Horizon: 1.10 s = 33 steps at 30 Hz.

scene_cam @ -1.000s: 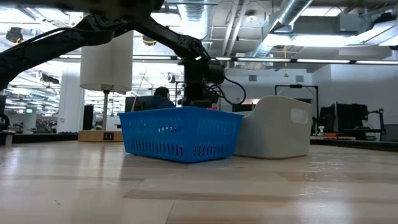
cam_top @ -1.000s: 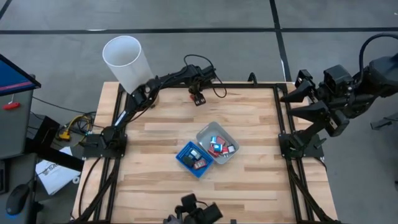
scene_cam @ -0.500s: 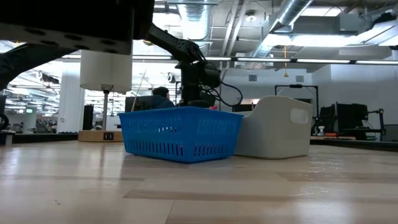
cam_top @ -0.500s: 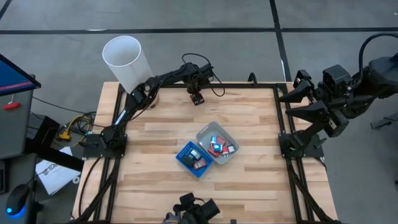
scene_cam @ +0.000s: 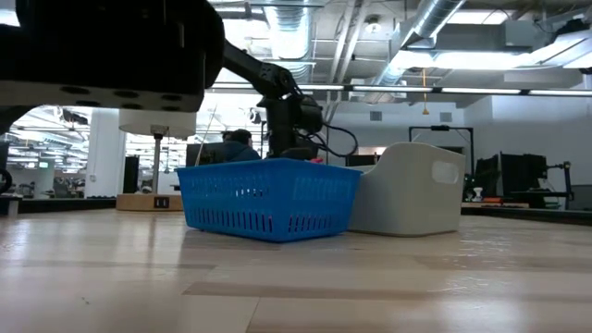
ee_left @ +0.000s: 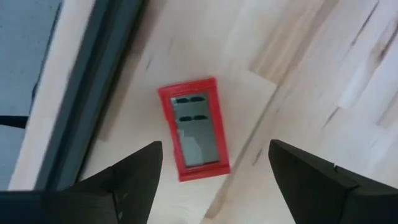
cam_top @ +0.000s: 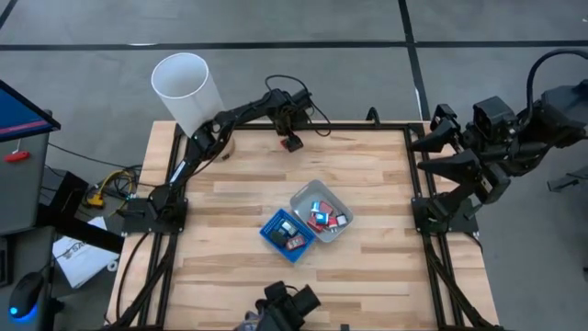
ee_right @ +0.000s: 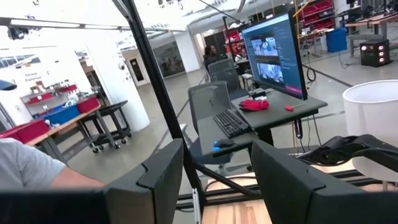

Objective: Pick & Place Office items
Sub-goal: Put the red digital timer into the blue bin

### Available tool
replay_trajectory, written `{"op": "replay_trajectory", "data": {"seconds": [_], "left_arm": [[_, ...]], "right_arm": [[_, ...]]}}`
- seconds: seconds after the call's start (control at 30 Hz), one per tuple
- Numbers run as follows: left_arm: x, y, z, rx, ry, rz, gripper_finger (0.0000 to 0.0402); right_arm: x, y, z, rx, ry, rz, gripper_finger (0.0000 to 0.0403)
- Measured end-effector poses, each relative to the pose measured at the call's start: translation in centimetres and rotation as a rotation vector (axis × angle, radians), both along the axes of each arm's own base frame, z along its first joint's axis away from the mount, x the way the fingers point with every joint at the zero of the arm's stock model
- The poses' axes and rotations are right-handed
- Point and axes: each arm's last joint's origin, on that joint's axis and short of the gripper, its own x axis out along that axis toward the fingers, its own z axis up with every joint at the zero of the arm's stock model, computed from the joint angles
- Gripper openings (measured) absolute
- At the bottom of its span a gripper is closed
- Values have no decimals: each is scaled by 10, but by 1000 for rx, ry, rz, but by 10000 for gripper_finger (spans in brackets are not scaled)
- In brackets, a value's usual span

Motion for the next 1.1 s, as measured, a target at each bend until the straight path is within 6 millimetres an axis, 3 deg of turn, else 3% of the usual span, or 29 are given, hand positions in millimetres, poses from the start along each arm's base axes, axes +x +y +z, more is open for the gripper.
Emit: {"op": "replay_trajectory", "data": {"seconds": [0.4, 1.1], "left_arm": [[-1, -4, -12, 9, 43, -70, 291], [-10, 10, -18, -119, -40, 29, 290]], "right_arm": [[5, 3, 2, 13, -25, -5, 185], [5, 2, 3, 29, -33, -26, 185]]}}
